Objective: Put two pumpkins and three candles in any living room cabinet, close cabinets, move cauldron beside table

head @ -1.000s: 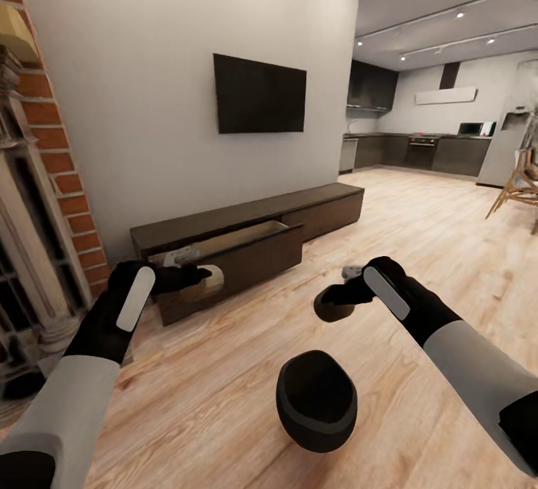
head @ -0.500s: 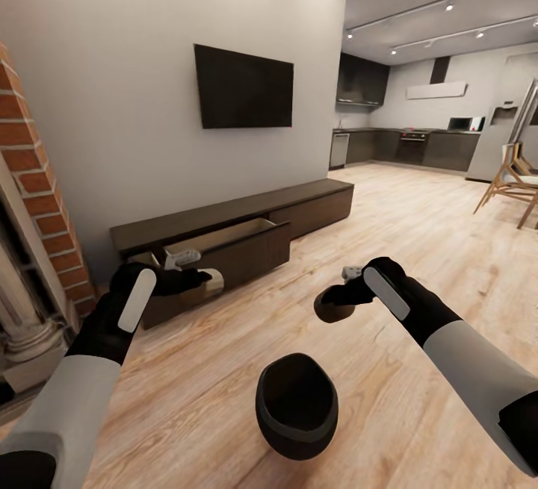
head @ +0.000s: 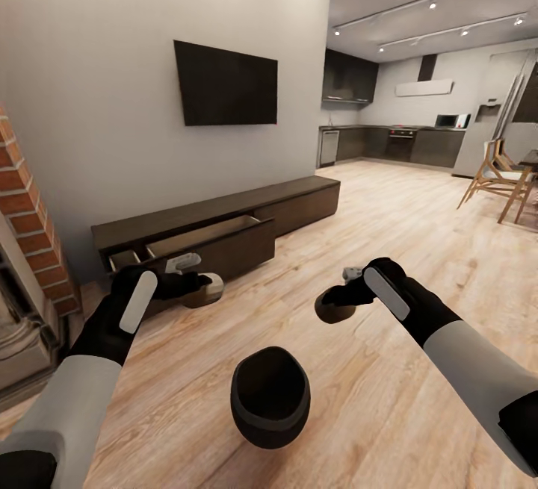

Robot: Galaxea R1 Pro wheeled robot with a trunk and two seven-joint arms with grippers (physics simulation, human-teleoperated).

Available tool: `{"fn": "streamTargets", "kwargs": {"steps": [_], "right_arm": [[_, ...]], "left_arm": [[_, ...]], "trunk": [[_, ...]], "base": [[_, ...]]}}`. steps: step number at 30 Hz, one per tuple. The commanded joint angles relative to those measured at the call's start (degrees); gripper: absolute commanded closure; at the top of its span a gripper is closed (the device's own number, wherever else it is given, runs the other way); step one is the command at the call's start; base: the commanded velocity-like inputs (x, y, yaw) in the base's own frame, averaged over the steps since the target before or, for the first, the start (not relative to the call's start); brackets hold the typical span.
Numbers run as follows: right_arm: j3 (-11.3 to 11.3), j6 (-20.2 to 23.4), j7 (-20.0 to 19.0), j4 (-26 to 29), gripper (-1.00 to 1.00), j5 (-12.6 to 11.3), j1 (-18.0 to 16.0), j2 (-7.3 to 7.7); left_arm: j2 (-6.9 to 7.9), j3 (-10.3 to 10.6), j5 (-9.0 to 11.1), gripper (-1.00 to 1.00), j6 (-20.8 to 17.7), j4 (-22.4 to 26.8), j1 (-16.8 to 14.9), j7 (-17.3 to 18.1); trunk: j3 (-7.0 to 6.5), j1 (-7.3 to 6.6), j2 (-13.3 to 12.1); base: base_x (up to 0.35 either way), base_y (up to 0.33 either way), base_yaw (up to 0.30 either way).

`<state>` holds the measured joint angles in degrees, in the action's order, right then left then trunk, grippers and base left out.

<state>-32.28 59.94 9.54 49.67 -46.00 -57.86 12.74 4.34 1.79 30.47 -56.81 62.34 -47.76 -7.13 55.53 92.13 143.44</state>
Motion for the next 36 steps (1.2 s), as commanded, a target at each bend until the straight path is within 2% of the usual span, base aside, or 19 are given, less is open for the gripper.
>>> {"fn": "streamTargets", "kwargs": {"steps": [1, 8, 16, 23, 28, 36], "right_arm": [[-0.19, 0.06, 0.57, 0.07, 1.0, -0.67, -0.06, 0.07], [-0.15, 0.06, 0.57, -0.01, 1.0, -0.67, -0.06, 0.03], [-0.15, 0.06, 0.57, -0.01, 1.0, -0.67, -0.06, 0.06], [-0.15, 0.06, 0.57, -0.02, 1.0, -0.67, -0.06, 0.05], [-0.15, 0.06, 0.57, -0.02, 1.0, -0.67, -0.06, 0.0], [-0.15, 0.06, 0.57, -0.02, 1.0, -0.67, -0.06, 0.01]], "left_arm": [[0.05, 0.15, 0.56, 1.0, -0.14, 0.06, -0.04, -0.58], [0.05, 0.15, 0.56, 1.0, -0.14, 0.06, -0.05, -0.59], [0.05, 0.15, 0.56, 1.0, -0.14, 0.06, -0.05, -0.52], [0.02, 0.19, 0.56, 1.0, -0.14, 0.06, -0.03, -0.55], [0.02, 0.17, 0.56, 1.0, -0.14, 0.06, -0.03, -0.59], [0.03, 0.16, 0.56, 1.0, -0.14, 0.06, -0.04, -0.58]], "trunk": [[0.09, -0.01, 0.03], [0.45, -0.01, 0.03], [0.61, -0.01, 0.03], [0.96, -0.01, 0.03], [1.03, -0.01, 0.03], [1.13, -0.01, 0.03]], "base": [[-0.003, -0.006, -0.12], [-0.027, -0.014, -0.214], [-0.238, -0.128, -0.068], [-0.205, -0.159, -0.216], [-0.028, -0.022, -0.067], [-0.001, -0.001, -0.257]]}}
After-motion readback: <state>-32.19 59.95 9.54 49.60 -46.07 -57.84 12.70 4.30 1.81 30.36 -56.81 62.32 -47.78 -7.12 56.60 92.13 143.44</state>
